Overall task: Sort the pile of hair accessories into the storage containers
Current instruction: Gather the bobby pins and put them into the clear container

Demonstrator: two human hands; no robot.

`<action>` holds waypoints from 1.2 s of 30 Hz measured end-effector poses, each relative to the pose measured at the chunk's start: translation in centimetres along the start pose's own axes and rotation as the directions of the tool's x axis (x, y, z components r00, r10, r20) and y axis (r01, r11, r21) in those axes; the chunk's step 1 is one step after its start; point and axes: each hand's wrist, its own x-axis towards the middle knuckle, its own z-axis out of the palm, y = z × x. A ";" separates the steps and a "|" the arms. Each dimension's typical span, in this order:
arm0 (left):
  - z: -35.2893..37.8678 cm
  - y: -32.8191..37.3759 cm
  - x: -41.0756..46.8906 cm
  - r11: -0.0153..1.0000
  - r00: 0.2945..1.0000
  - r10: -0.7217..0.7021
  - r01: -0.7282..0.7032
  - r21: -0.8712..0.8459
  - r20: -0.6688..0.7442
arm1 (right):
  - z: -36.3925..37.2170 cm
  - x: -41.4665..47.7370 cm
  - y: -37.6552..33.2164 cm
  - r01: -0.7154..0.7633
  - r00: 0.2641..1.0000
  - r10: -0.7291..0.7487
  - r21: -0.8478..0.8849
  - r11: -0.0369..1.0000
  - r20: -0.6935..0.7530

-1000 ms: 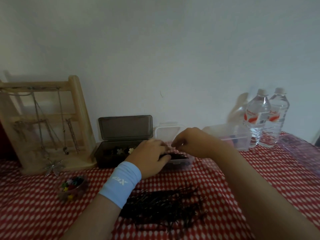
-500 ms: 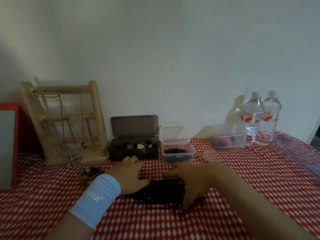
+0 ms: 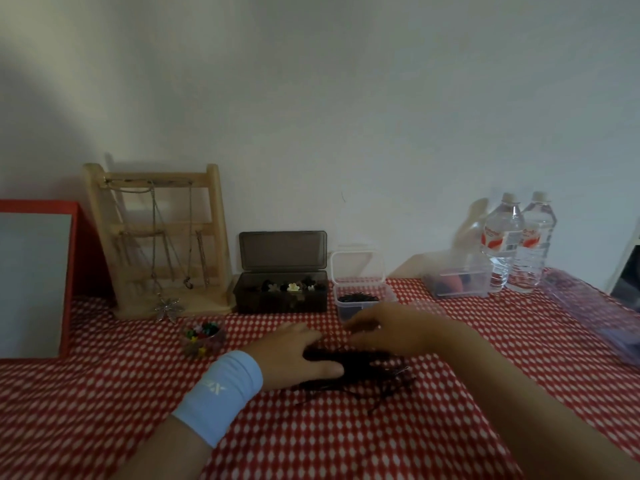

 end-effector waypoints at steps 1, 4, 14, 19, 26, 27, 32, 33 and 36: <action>0.3 0.3 0.1 0.998 1.000 -0.006 0.005 0.061 0.017 | -0.5 -0.4 0.6 -0.022 1.000 0.022 -0.029 0.999 0.007; 1.1 2.0 1.0 0.985 1.000 0.007 -0.009 0.173 0.012 | -1.3 -1.3 2.4 -0.116 0.988 0.134 -0.207 0.971 0.074; 2.1 4.6 2.8 0.975 0.988 0.146 -0.136 0.175 -0.045 | 0.6 -1.7 3.2 -0.133 0.990 0.140 -0.179 0.975 0.030; 1.4 3.6 2.6 0.977 0.982 0.183 -0.178 0.114 -0.041 | 0.4 -1.8 2.5 -0.111 0.993 0.116 -0.178 0.978 0.014; 2.3 5.2 2.9 0.971 0.993 0.120 -0.116 0.208 -0.007 | 1.1 -1.8 2.2 -0.085 0.983 0.111 -0.174 0.981 0.143; 2.2 5.1 3.0 0.971 0.992 0.127 -0.122 0.205 -0.010 | 1.3 -1.7 2.2 -0.091 0.986 0.114 -0.177 0.980 0.121; 1.3 4.1 3.1 0.980 0.982 0.191 -0.190 0.059 0.001 | 1.2 -1.5 2.1 -0.099 0.994 0.105 -0.180 0.979 0.022; 1.1 3.8 3.0 0.986 0.987 0.159 -0.159 0.049 0.005 | 1.2 -1.4 2.0 -0.092 0.995 0.096 -0.197 0.976 0.008; 0.6 3.0 2.6 0.991 0.998 0.034 -0.027 0.132 -0.050 | 1.1 -1.2 1.5 -0.053 0.999 0.052 -0.254 0.966 -0.010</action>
